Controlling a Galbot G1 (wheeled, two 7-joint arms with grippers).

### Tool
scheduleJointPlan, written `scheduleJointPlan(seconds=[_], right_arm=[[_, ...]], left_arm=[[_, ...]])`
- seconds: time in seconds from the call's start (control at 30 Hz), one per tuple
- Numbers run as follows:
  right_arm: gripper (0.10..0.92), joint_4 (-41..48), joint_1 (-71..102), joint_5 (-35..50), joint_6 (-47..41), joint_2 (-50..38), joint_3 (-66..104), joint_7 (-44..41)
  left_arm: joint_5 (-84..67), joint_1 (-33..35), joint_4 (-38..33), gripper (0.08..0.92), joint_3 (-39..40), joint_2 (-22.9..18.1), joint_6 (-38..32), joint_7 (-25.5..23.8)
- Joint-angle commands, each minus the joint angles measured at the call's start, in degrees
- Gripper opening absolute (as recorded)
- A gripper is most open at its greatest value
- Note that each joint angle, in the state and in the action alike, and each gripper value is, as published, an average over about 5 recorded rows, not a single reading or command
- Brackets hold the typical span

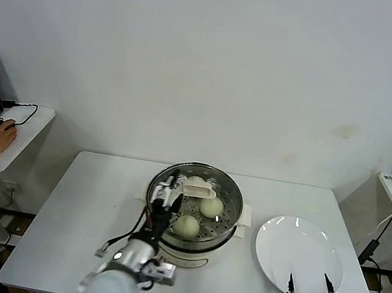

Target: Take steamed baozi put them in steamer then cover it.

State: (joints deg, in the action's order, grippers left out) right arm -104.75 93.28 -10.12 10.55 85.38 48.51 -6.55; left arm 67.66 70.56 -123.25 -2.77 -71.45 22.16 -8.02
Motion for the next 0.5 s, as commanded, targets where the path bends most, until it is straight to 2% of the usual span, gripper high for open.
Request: scheduleJointPlan(seconds=[0.03,0.13,0.3,0.5], right_arm=[[0.823,-0.52,0.52,2.11,0.16,-1.69,-0.43,-0.20],[0.823,-1.04,1.88,4.82,0.71,-3.58,-0.76,-0.21],[0.822,-2.91,5.83,9.91,2.54,-6.42,-1.26,-0.28],[0.823,-4.82,9.98,13.27,3.13,-6.69,-3.97,-0.94]], left_arm=[[-57.53,25.52,-5.70,0.822,-29.45,1.54,-28.48,18.64],[-66.64,29.76,-3.83,0.823,-31.65,0.58,-30.87,19.20],[-86.28,34.78,-4.04,0.823,-29.74,-0.16,-32.81,20.31],[-89.62,38.78,-1.16,0.823,-26.80,-1.72,-36.20,21.16]])
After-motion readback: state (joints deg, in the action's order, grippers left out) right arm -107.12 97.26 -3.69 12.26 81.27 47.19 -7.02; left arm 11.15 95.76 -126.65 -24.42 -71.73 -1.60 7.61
